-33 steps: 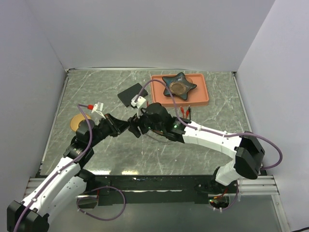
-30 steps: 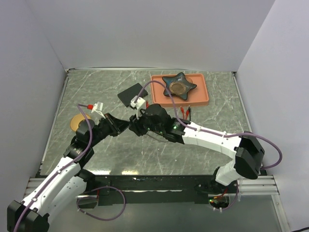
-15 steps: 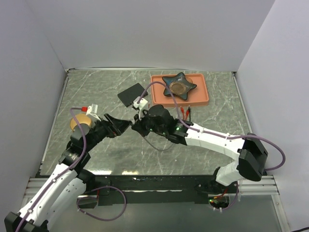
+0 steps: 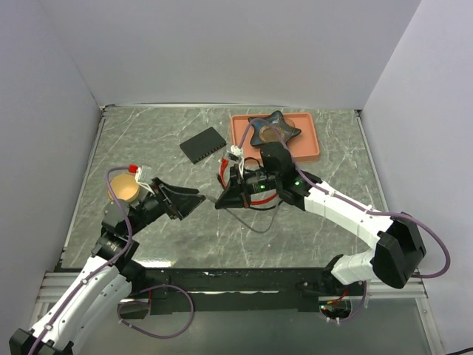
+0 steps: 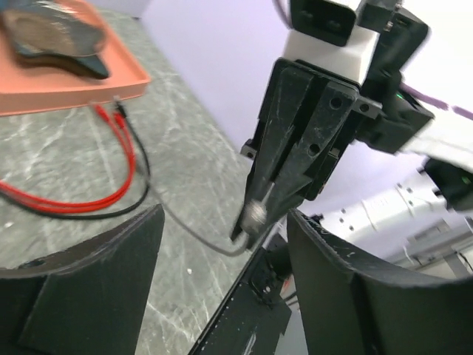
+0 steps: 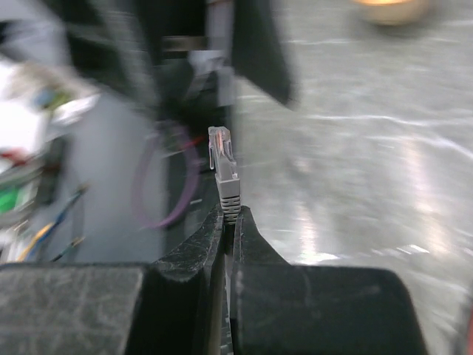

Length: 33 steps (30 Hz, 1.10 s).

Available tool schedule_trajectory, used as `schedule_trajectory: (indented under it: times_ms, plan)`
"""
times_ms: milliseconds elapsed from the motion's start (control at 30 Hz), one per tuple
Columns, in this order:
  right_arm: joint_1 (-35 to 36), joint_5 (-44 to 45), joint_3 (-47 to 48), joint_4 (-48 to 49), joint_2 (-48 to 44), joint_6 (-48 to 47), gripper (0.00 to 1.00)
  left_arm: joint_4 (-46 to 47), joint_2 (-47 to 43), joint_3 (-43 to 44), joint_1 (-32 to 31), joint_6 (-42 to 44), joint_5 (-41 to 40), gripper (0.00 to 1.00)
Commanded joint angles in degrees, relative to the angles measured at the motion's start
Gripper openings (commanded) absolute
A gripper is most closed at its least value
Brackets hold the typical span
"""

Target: Insert the plug into the switch port

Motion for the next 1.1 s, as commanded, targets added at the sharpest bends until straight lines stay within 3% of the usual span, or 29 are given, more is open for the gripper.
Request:
schedule_trajectory:
  times_ms: [0, 300, 633, 833, 867, 900, 933, 1033, 1067]
  plan:
    - [0.2, -13.1, 2.0, 3.0, 0.5, 1.8, 0.0, 11.5, -0.7, -1.7, -0.3, -1.0, 6.9, 0.7]
    - [0.2, -11.1, 2.1, 4.5, 1.9, 4.3, 0.0, 10.9, -0.7, -1.0, -1.6, -0.4, 6.8, 0.54]
    - [0.2, -9.4, 1.6, 7.8, 2.3, 7.4, 0.0, 8.6, 3.1, 0.6, -4.7, 1.8, 4.1, 0.49]
    - [0.7, -9.1, 2.9, 5.3, 3.9, 6.4, 0.0, 6.4, 4.3, 1.6, -6.3, 2.7, -0.6, 0.26]
    - [0.8, -8.8, 3.1, 4.5, 4.0, 6.0, 0.0, 6.0, 3.9, 1.6, -6.4, 2.6, -1.6, 0.19]
    - [0.9, -8.4, 3.2, 3.8, 4.1, 5.7, 0.0, 6.1, 3.3, 1.4, -6.4, 2.5, -2.0, 0.06]
    - [1.3, -7.4, 3.3, 3.1, 4.2, 5.0, 0.0, 6.4, 3.0, 1.3, -6.5, 1.9, -2.8, 0.01]
    - [2.5, -2.3, 4.3, -0.6, 3.6, 2.7, 0.21, 6.0, 1.5, 1.4, -6.6, 1.0, -4.5, 0.01]
    - [2.9, -0.3, 4.5, -1.7, 2.7, 2.0, 0.34, 5.2, 0.8, 1.5, -6.6, 0.6, -4.8, 0.01]
